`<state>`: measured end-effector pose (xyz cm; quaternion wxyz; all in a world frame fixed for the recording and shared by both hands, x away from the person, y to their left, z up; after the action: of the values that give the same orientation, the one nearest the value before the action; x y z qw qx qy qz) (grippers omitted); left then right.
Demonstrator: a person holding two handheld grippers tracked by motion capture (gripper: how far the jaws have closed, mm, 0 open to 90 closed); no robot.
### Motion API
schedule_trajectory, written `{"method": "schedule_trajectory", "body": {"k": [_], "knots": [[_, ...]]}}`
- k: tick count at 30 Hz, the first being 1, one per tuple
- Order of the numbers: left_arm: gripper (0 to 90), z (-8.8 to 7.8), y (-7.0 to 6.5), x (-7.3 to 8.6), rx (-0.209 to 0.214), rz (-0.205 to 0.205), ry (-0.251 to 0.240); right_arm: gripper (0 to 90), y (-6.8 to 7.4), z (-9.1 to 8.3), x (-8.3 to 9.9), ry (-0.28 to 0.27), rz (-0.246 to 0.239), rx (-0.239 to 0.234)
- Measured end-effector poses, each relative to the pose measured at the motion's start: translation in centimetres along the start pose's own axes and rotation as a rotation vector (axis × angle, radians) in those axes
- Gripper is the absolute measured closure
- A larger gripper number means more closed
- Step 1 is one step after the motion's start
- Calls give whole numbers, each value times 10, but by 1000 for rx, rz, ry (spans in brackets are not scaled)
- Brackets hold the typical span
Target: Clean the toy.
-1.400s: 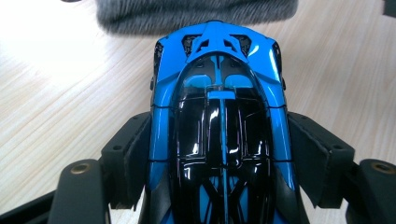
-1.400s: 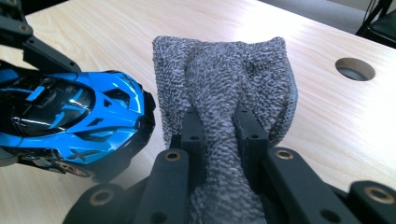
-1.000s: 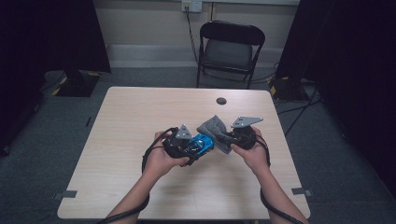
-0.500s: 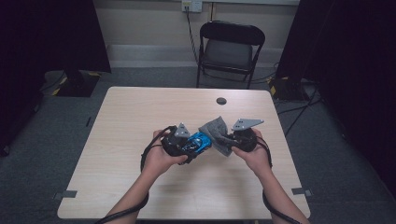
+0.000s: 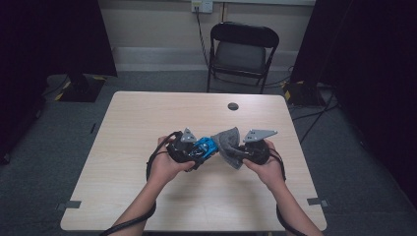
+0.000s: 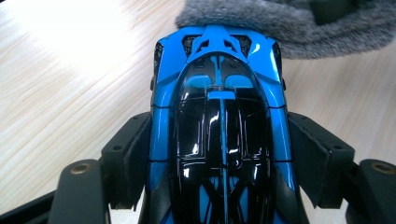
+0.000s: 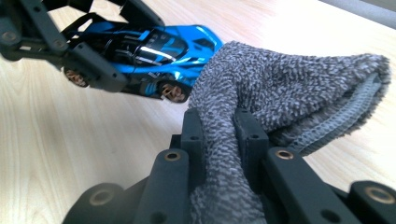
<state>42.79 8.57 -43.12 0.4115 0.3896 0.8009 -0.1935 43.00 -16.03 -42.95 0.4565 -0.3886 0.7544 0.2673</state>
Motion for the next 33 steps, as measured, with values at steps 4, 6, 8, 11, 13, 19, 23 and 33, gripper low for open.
{"method": "schedule_trajectory", "body": {"k": [4, 6, 8, 11, 13, 19, 23, 33], "knots": [[284, -2, 5, 3, -13, -12, 5, 768, 3, 2, 2, -2, 10, -17], [284, -3, 8, 4, -26, -11, 7, 769, 5, 2, 3, -4, 11, -24], [284, -5, 11, 5, -31, -26, 5, 769, 7, 3, 4, -1, 12, -33], [284, -8, 16, 7, -40, -33, 7, 769, 10, 3, 5, 0, 10, -46], [284, -10, 18, 8, -48, -42, 3, 769, 11, 3, 5, 2, 10, -52], [284, -16, 24, 8, -68, -37, 3, 769, 10, 0, 9, 4, 10, -51], [284, -19, 27, 7, -74, -55, -7, 768, 10, -2, 11, 18, -2, -42], [284, -23, 19, -8, -55, -28, -25, 765, -5, -9, 12, 21, 28, 83]]}}
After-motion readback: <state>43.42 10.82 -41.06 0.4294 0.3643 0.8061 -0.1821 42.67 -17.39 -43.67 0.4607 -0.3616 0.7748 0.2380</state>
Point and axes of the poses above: each handheld gripper's, and its own axes: z roughly forward along the jaws, x roughly out of its underside, y roughly to its left, the point moved 2 cm from there along z, roughly forward along the jaws, and after that the axes turned 8 degrees about -y, right-handed, at the moved point
